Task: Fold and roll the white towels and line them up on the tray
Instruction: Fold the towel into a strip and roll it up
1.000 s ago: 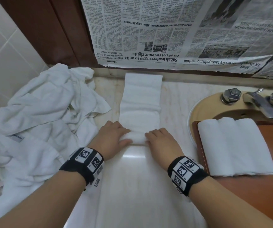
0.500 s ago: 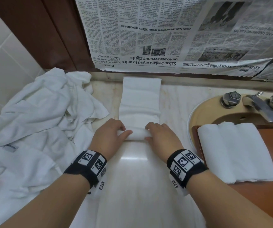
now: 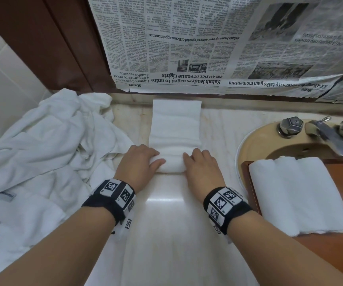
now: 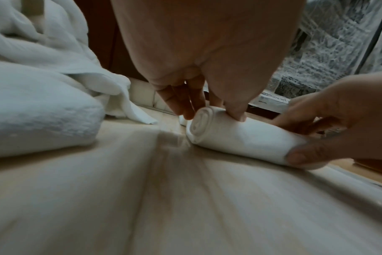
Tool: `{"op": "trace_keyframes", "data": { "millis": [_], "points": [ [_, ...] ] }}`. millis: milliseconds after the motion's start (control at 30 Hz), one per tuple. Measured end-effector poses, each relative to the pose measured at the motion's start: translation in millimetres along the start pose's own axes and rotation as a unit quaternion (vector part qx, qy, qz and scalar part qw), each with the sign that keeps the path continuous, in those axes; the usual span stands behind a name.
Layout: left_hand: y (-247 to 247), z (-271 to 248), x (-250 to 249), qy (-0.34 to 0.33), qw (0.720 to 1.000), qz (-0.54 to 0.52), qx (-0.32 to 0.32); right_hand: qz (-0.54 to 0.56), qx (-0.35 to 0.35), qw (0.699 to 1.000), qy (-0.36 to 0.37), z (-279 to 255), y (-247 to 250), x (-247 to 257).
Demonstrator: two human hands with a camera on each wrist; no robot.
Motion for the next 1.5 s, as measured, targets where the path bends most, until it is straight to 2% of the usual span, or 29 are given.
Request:
{"op": "trace_keyframes", "data": {
  "millis": [100, 200, 333, 500, 633, 700, 800, 900, 1033, 1133, 1167, 1233, 1300, 1367, 1433, 1500],
  "points": [
    [3, 5, -10, 0.009, 0.999, 0.037, -0.026, 0.015, 0.020, 1.000, 0.019, 5, -4, -3],
    [1, 2, -24, -0.019, 0.995, 0.083, -0.051, 0.005, 0.051, 0.998, 0.028, 6, -12, -2],
    [-11, -2, -27, -0.045, 0.989, 0.140, -0.017, 0.012, 0.087, 0.996, 0.013, 13, -18, -1],
    [-9, -13, -22, -0.060, 0.991, 0.121, 0.003, 0.040, 0.095, 0.994, 0.034, 5, -3, -3],
    [-19, -45, -13, -0.088, 0.988, 0.105, 0.069, 0.081, 0.130, 0.987, 0.044, -31, 0, -6],
    [-24, -67, -10, -0.096, 0.988, 0.072, 0.096, 0.092, 0.117, 0.988, 0.050, -53, 5, -5],
    [-33, -98, -10, -0.087, 0.987, 0.008, 0.131, 0.103, 0.160, 0.979, 0.067, -80, -3, -2],
    [-40, -124, -9, -0.053, 0.986, -0.032, 0.152, 0.162, 0.204, 0.963, 0.066, -102, -15, -6],
    [-35, -139, -1, 0.062, 0.984, -0.139, 0.091, 0.260, 0.204, 0.944, 0.018, -115, -19, -18],
    [-31, -136, 2, 0.131, 0.979, -0.155, 0.038, 0.339, 0.144, 0.929, -0.037, -114, -14, -26],
    [-30, -134, 0, 0.142, 0.978, -0.152, 0.024, 0.338, 0.118, 0.933, -0.047, -115, -11, -26],
    [-27, -132, -6, 0.150, 0.979, -0.138, 0.000, 0.297, 0.070, 0.951, -0.061, -117, -5, -22],
    [-23, -134, -14, 0.145, 0.983, -0.109, -0.014, 0.257, 0.050, 0.963, -0.060, -122, -5, -13],
    [-23, -138, -20, 0.130, 0.988, -0.082, -0.025, 0.221, 0.071, 0.971, -0.050, -124, -12, -7],
    [-26, -143, -22, 0.107, 0.991, -0.076, -0.032, 0.174, 0.099, 0.980, -0.009, -120, -19, -2],
    [-34, -149, -19, 0.081, 0.994, -0.076, -0.015, 0.156, 0.137, 0.978, 0.009, -111, -16, 1]
  ]
}}
Point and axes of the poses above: each hand's wrist, its own z-axis towards the middle knuckle, its own y-axis out of the back of the hand, x = y × z, the point moved 8 cm from there along z, towards the middle knuckle, and after that the axes turned 3 degrees about x, right-handed, at the moved point
